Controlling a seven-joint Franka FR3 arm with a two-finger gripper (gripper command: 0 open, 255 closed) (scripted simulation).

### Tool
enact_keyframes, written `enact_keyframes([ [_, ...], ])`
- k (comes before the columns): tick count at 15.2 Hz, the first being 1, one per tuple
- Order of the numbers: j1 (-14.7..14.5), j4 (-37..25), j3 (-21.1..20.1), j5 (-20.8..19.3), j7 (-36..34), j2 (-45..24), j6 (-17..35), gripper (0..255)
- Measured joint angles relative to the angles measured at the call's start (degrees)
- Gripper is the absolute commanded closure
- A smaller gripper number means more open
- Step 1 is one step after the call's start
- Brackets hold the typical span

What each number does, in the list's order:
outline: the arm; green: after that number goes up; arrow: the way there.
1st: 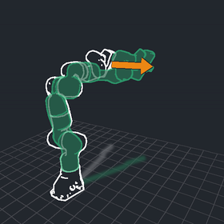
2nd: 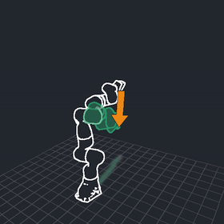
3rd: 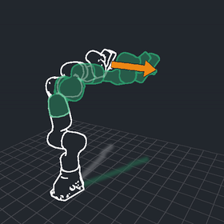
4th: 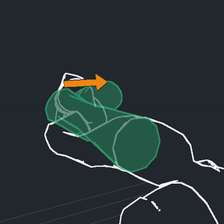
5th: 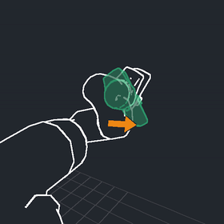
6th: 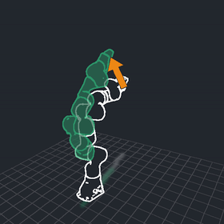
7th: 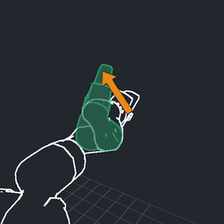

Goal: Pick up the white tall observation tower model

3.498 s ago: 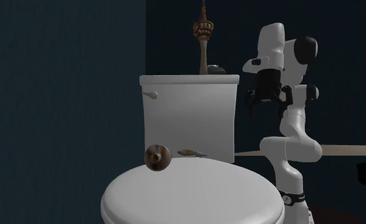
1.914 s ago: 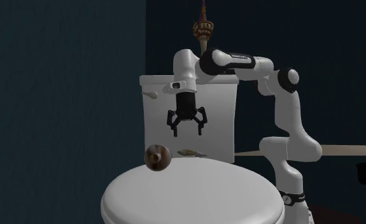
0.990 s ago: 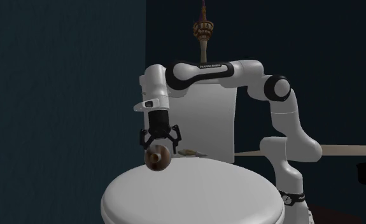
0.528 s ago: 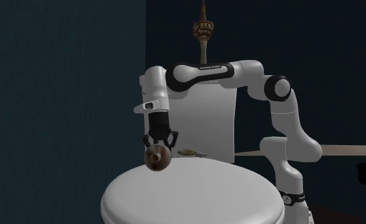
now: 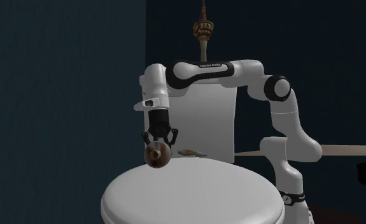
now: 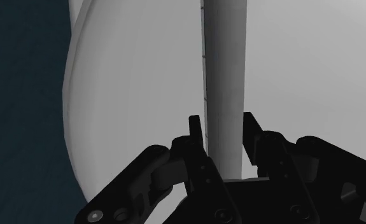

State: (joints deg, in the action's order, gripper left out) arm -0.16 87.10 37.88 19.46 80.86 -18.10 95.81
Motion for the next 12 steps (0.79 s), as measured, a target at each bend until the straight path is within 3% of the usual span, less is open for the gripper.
enact_keyframes([
  [12, 1.9, -10.9, 0.2, 0.5, -1.4, -1.2, -9.7, 255],
])
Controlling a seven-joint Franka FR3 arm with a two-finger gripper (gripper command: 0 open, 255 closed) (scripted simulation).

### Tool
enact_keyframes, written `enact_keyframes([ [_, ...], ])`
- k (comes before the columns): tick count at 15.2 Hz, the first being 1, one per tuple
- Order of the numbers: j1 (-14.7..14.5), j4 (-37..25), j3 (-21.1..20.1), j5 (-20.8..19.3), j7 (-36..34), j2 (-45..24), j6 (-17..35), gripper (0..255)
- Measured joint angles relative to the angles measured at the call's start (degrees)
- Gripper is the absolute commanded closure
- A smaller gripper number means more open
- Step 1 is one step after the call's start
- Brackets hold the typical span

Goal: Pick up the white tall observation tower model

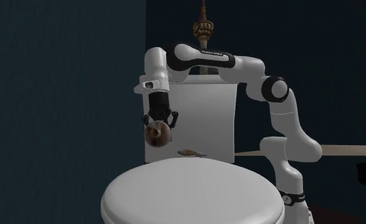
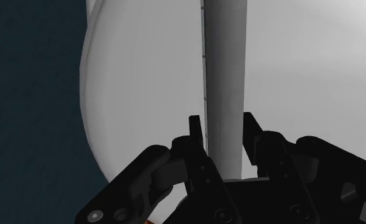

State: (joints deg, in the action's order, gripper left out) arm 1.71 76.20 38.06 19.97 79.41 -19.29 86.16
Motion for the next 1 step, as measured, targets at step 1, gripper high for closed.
enact_keyframes([
  [1, 0.2, -0.8, 0.0, 0.1, 0.0, -0.2, -0.6, 255],
])
